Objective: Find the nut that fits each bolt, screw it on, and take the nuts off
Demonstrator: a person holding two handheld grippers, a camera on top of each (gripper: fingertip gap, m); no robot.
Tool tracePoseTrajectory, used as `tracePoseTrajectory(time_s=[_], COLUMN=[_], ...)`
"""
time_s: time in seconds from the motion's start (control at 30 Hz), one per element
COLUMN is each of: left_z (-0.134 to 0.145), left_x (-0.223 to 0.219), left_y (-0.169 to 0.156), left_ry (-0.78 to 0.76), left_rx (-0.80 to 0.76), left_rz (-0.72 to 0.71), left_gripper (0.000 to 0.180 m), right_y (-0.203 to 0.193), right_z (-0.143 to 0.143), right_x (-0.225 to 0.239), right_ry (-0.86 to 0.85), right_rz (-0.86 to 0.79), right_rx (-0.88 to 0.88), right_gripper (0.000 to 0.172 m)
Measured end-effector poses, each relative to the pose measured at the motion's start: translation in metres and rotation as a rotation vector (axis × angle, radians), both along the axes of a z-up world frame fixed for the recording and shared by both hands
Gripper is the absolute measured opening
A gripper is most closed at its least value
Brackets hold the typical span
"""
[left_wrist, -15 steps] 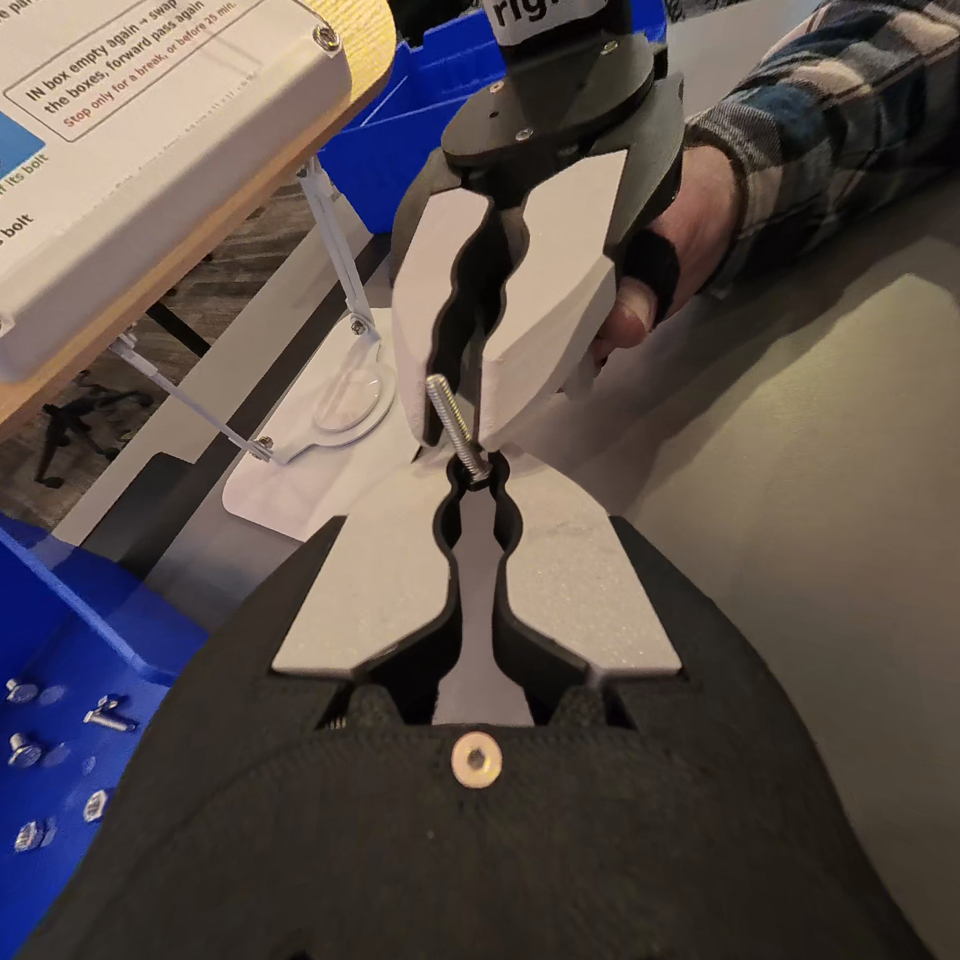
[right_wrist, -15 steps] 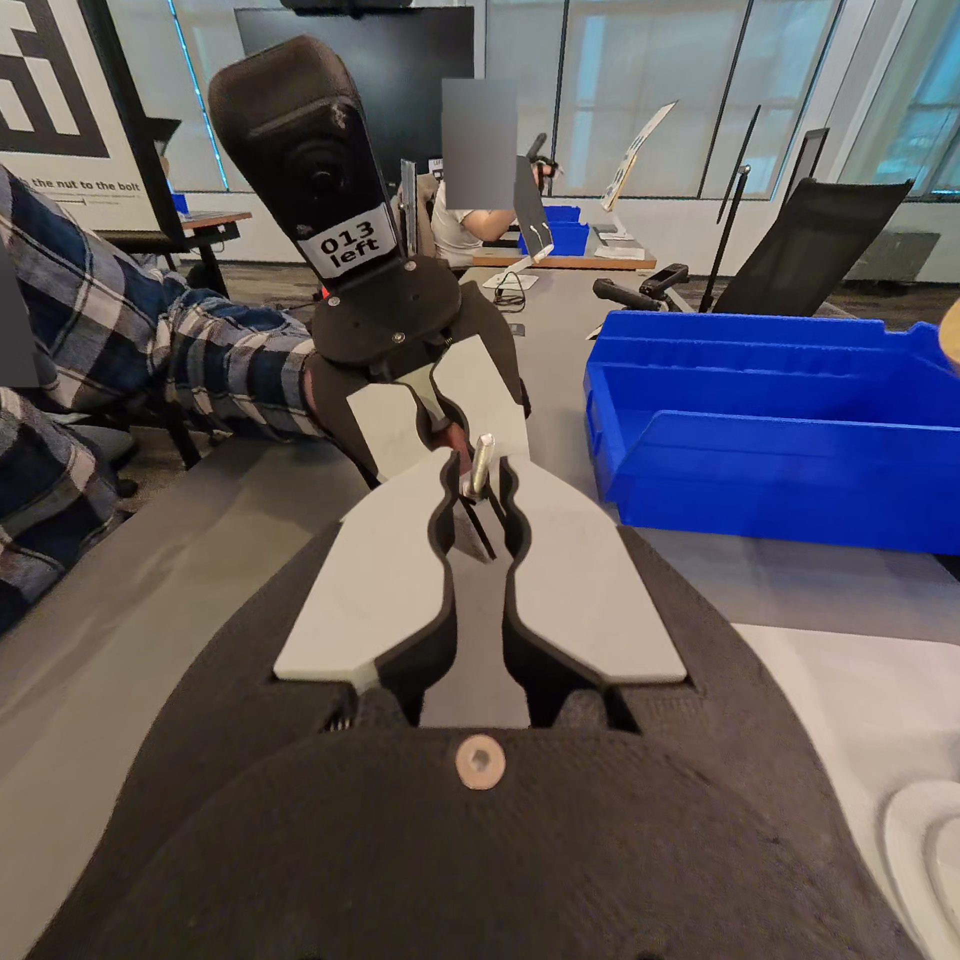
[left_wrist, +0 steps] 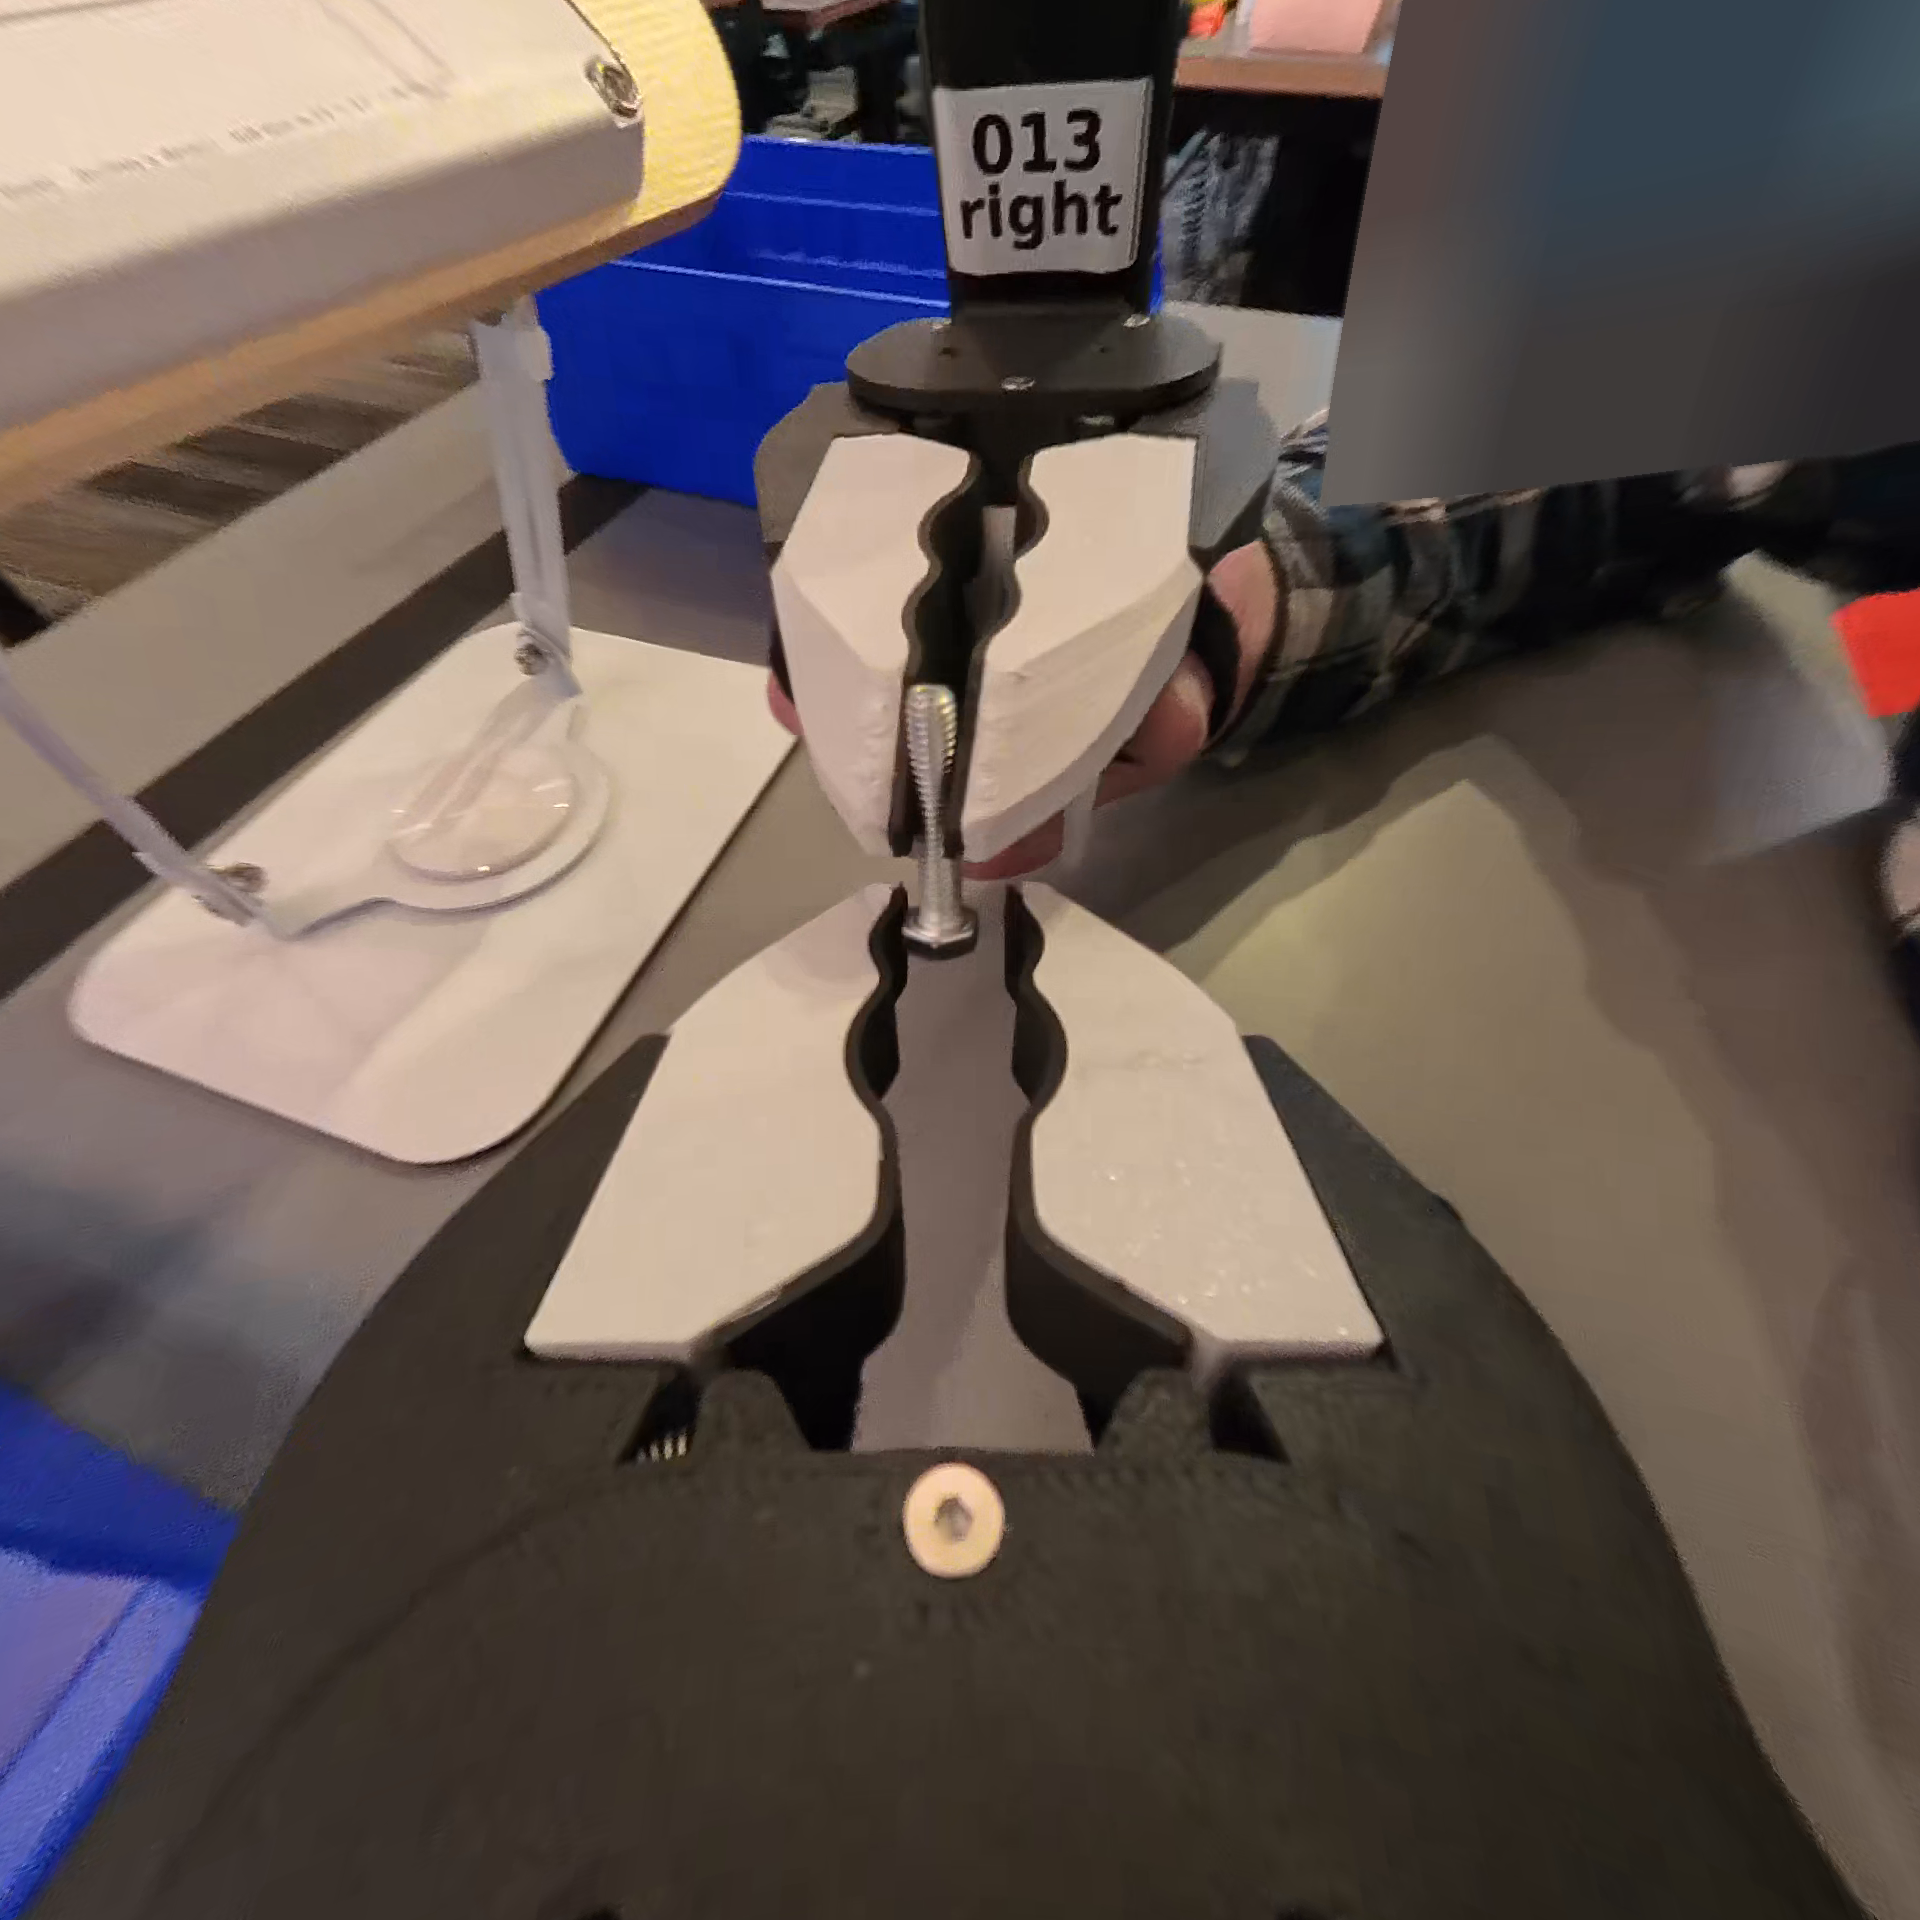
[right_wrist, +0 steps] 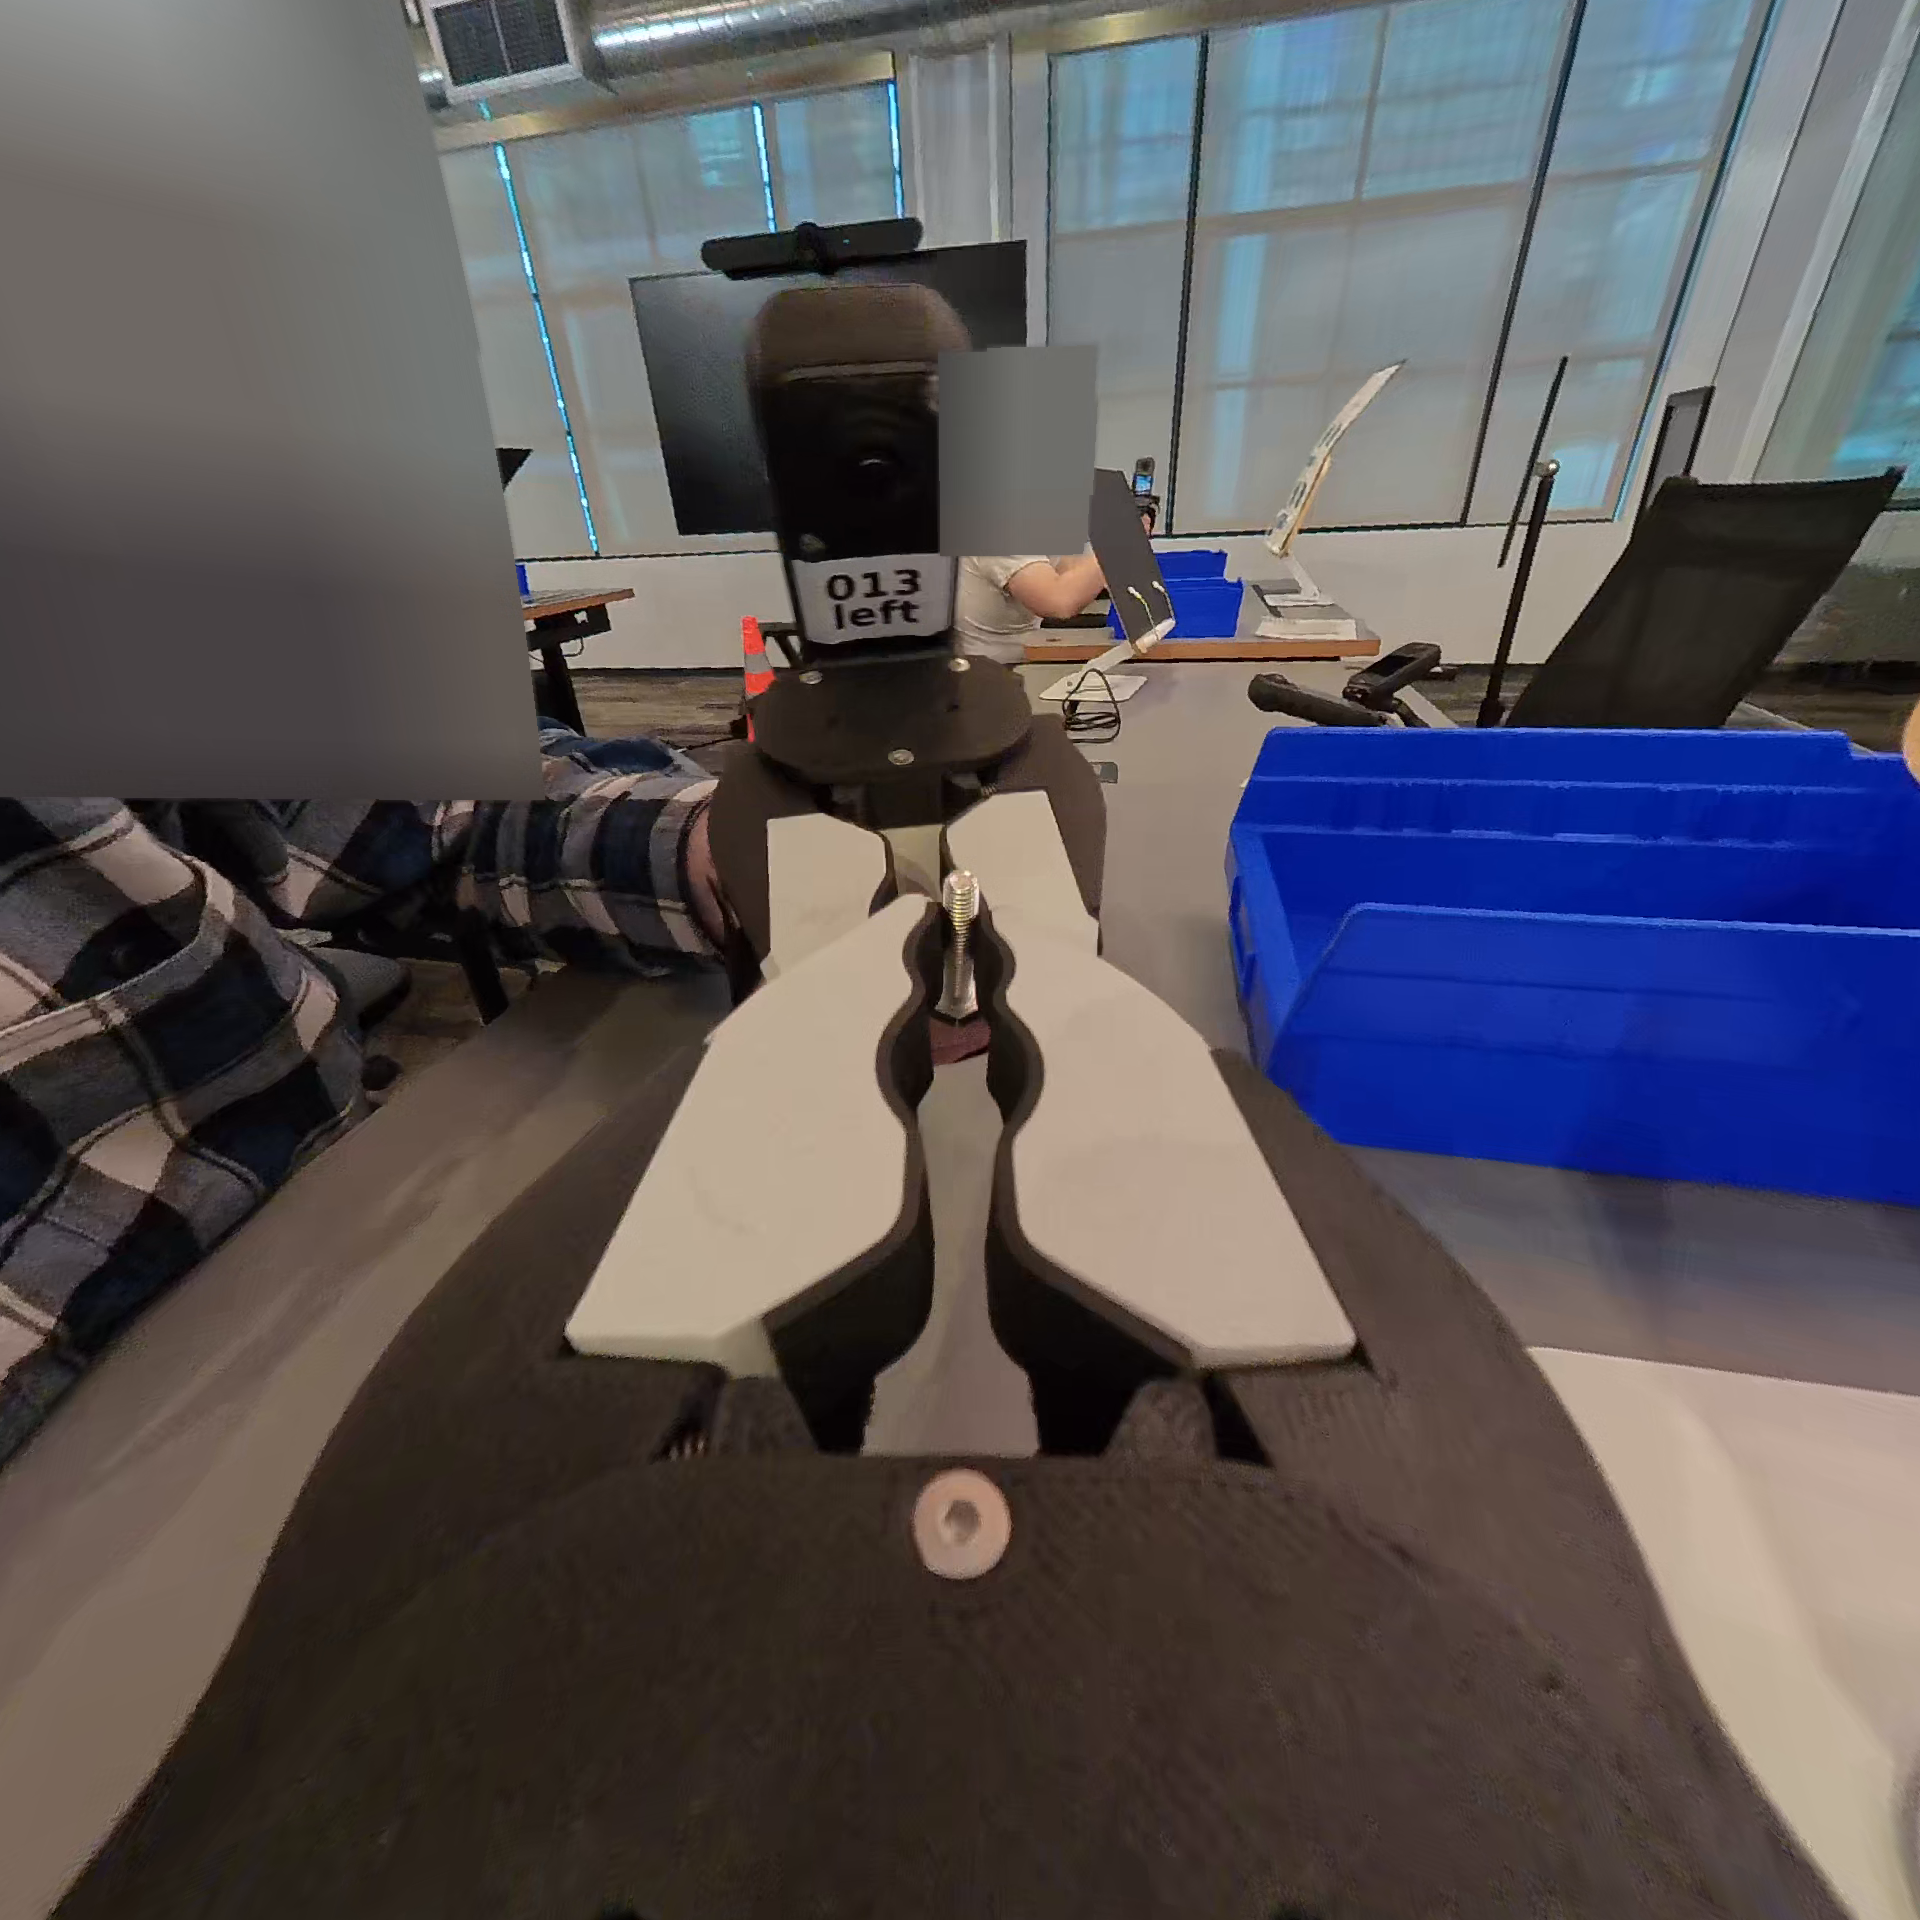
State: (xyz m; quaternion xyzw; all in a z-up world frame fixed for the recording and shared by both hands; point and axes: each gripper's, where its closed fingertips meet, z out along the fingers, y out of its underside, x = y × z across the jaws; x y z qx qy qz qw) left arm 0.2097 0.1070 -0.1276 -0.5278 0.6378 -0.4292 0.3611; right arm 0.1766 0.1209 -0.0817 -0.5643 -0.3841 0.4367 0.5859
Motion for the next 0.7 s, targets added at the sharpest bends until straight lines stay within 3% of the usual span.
tracePoseTrajectory(time_s=[0.17, 0.7], left_z=[0.0029, -0.0006], left_x=[-0.0002, 0.0014], left_y=[-0.0039, -0.0009], left_ry=[-0.007, -0.01], left_rx=[-0.065, -0.004], left_rz=[-0.039, -0.029], left_gripper=[0.005, 0.004], right_y=[-0.0037, -0.0033], right_z=[-0.0037, -0.0057], right_x=[-0.0026, -0.0017], right_ry=[-0.024, -0.054], right_rz=[0.032, 0.021], right_rx=[0.0, 0.012], right_gripper=[0.005, 0.005])
